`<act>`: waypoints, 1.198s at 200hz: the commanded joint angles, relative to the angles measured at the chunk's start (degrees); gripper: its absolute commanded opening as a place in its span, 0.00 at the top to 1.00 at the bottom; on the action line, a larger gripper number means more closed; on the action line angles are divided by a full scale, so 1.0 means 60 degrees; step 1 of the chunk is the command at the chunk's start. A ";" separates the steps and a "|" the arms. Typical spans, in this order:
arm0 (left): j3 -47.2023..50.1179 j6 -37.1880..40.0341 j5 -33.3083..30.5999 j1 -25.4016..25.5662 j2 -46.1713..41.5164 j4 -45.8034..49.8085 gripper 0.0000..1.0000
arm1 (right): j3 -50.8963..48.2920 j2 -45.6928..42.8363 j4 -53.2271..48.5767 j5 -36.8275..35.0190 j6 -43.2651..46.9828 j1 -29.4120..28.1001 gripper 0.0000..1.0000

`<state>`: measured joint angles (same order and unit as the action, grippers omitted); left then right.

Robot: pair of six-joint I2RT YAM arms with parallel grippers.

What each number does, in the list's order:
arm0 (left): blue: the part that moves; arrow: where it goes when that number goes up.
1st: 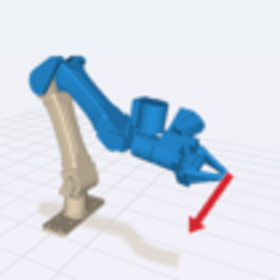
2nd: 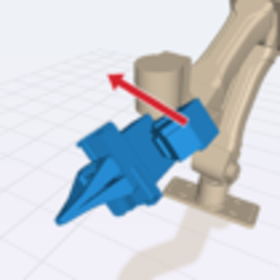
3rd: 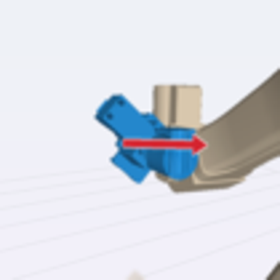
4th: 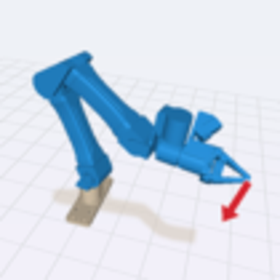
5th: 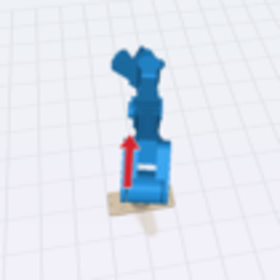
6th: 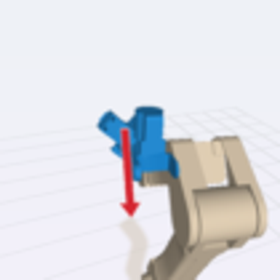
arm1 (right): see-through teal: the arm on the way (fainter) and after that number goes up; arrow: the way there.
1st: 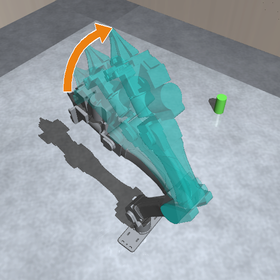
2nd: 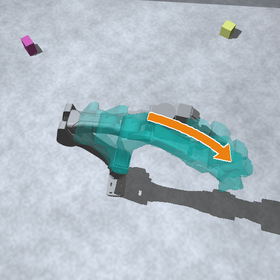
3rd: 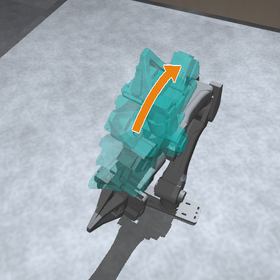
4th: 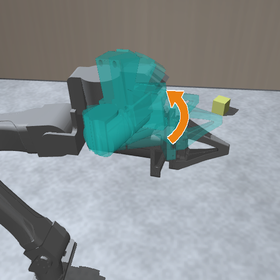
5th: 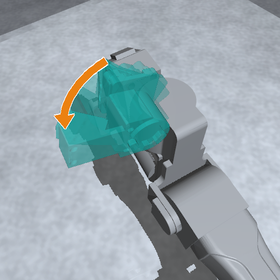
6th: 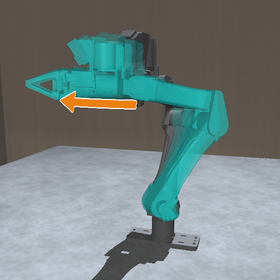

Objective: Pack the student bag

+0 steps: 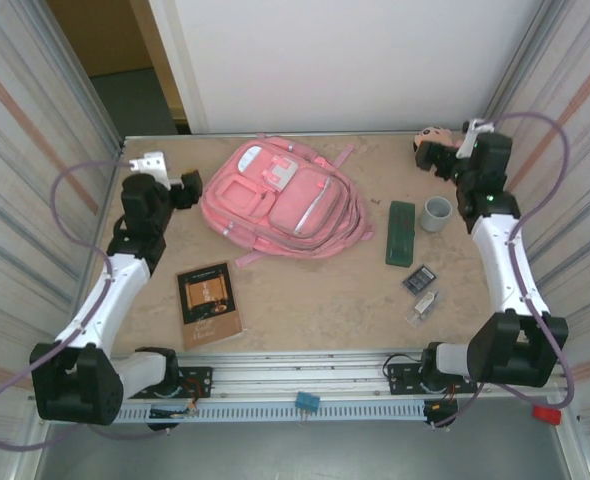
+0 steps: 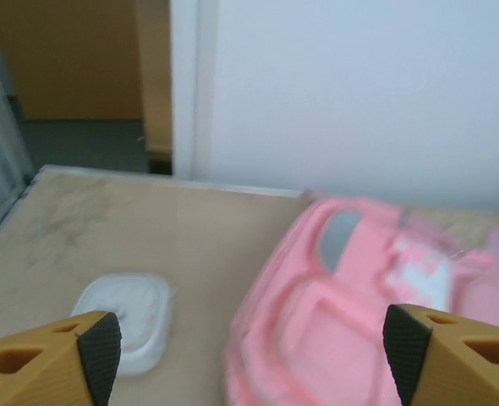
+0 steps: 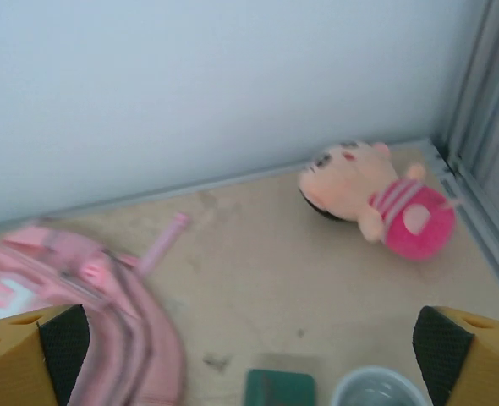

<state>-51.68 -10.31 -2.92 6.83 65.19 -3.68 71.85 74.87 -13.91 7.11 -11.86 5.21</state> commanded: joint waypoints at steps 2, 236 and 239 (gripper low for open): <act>-0.0822 -0.1471 0.1113 0.0532 0.0349 0.2818 0.18 | 0.0666 0.0357 -0.3507 0.1161 -0.0944 -0.0405 0.01; -0.4183 -0.2802 0.3404 0.0837 0.6607 0.2827 0.34 | -0.1494 0.1780 -0.1447 0.1248 -0.4745 -0.7090 0.15; -0.4049 -0.2857 0.3501 0.0832 0.6407 0.2857 0.34 | -0.1402 0.1779 -0.1591 0.1323 -0.4659 -0.6902 0.15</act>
<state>-77.03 -28.10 14.76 12.43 111.31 8.58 57.41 91.42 -13.47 15.70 -40.12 -41.85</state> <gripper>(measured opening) 0.659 0.837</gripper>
